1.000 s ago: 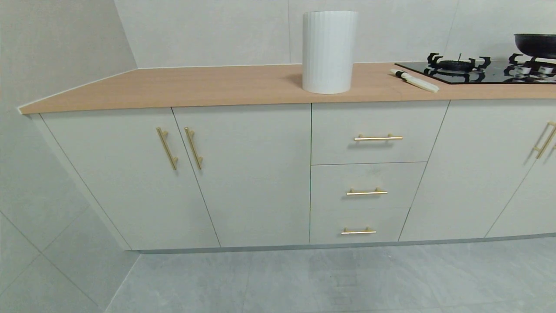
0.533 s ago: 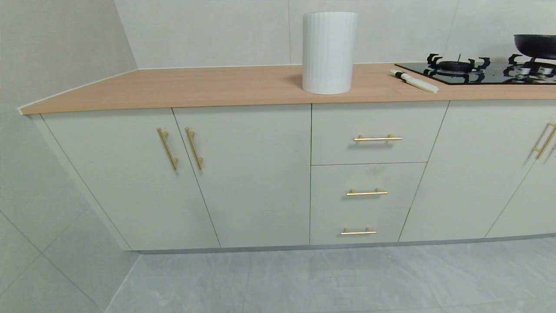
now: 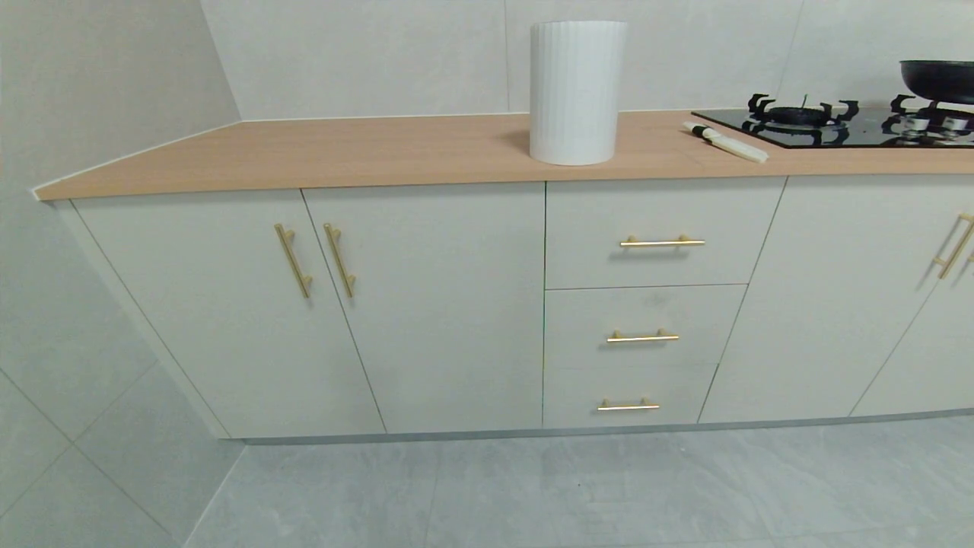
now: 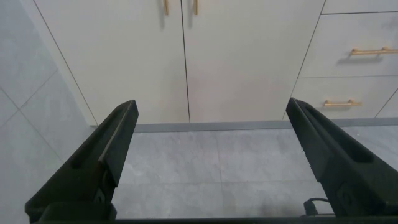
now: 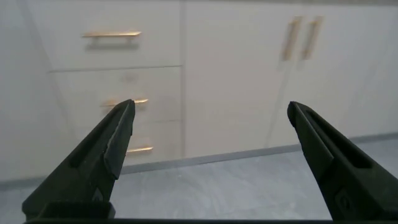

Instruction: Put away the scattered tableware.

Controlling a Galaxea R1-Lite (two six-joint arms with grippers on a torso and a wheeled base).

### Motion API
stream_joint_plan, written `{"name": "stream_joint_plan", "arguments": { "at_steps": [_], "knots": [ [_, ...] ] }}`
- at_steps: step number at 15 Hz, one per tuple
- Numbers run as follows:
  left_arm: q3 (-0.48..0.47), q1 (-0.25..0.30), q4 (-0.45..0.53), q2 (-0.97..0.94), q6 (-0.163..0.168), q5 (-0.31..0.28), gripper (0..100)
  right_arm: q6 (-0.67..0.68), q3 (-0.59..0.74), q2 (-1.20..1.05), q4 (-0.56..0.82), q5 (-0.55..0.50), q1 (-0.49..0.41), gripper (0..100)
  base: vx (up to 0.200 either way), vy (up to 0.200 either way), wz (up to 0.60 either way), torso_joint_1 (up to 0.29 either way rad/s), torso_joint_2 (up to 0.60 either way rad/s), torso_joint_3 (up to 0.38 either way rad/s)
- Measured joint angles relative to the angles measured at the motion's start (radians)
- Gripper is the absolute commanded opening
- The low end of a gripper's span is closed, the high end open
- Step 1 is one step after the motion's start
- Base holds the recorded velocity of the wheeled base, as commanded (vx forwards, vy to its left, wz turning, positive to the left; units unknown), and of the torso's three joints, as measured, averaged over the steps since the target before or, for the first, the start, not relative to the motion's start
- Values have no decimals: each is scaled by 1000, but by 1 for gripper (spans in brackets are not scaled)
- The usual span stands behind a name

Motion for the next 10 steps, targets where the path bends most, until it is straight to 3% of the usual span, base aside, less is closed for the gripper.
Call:
{"name": "stream_joint_plan", "arguments": {
  "at_steps": [4, 10],
  "knots": [
    [0, 1, 0, 0, 0, 0, 100, 45, 55, -5, 72, 87, -1, 100, 0, 0, 0, 0, 0, 0],
    [0, 0, 0, 0, 0, 0, 100, 72, 62, -5, 70, 91, 0, 100, 0, 0, 0, 0, 0, 0]
  ]
}}
